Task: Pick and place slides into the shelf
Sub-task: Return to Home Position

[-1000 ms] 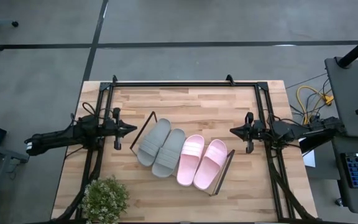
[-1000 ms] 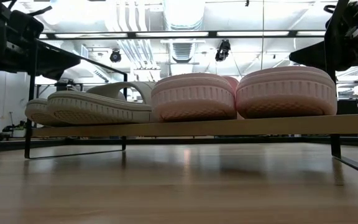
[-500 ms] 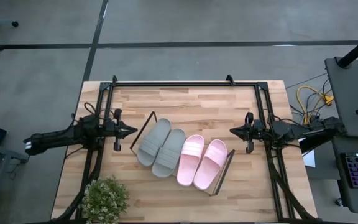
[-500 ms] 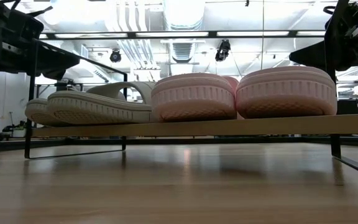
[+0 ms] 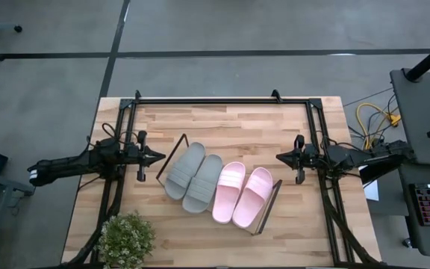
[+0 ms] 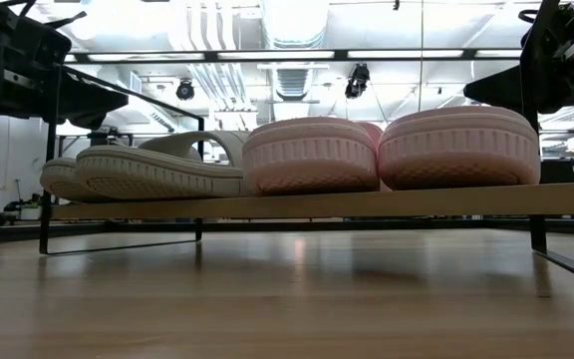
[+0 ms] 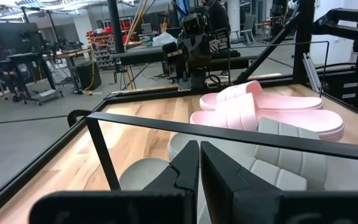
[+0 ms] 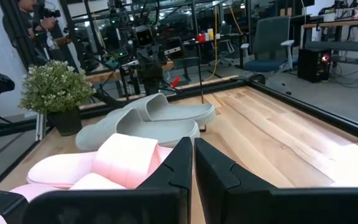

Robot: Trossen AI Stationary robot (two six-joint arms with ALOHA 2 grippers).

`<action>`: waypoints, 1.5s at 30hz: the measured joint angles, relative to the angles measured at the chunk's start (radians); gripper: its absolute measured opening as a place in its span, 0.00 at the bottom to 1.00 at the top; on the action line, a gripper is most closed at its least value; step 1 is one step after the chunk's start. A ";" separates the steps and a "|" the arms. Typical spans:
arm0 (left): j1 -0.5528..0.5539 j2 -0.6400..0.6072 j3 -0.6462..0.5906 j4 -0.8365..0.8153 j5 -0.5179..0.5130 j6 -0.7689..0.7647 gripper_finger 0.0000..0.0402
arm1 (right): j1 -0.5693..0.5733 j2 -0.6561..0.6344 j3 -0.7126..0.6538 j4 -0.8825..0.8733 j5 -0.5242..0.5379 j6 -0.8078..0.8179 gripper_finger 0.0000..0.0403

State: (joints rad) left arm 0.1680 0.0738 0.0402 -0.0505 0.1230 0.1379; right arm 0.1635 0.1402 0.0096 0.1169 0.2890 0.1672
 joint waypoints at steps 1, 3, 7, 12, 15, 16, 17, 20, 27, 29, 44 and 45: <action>0.000 0.000 0.000 0.000 0.000 0.000 0.00 | 0.000 0.000 0.000 0.000 0.000 0.000 0.02; 0.000 0.000 0.000 0.000 0.000 0.000 0.00 | 0.000 0.000 0.000 0.000 0.000 -0.003 0.02; 0.000 0.000 -0.001 0.008 0.000 0.000 0.00 | 0.000 0.000 0.000 0.000 0.000 0.000 0.02; 0.000 0.000 -0.003 0.016 0.001 0.000 0.00 | 0.000 0.000 0.000 0.000 0.000 -0.002 0.02; 0.000 0.002 -0.003 0.016 0.001 0.000 0.00 | 0.000 0.000 0.000 0.000 0.000 -0.003 0.02; 0.000 0.002 -0.003 0.017 0.001 0.000 0.00 | 0.000 0.000 0.000 0.000 0.000 -0.004 0.02; 0.000 0.002 -0.003 0.017 0.001 0.000 0.00 | 0.000 0.000 0.000 0.000 0.000 -0.003 0.02; 0.000 0.002 -0.003 0.018 0.001 0.000 0.00 | 0.000 0.000 0.000 0.000 0.000 -0.002 0.02; 0.000 0.002 -0.003 0.023 0.001 0.000 0.00 | 0.000 0.000 0.000 0.000 0.000 -0.003 0.02; 0.000 0.002 -0.003 0.023 0.001 0.000 0.00 | 0.000 0.000 0.000 0.000 0.000 -0.003 0.02; 0.000 0.002 -0.002 0.023 0.000 0.000 0.00 | 0.000 0.000 0.000 0.000 0.000 0.000 0.02; 0.000 0.002 -0.002 0.023 0.000 0.000 0.00 | 0.000 0.000 0.000 0.000 0.000 -0.003 0.02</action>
State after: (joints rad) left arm 0.1680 0.0753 0.0380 -0.0275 0.1234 0.1381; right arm 0.1635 0.1402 0.0097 0.1169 0.2886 0.1642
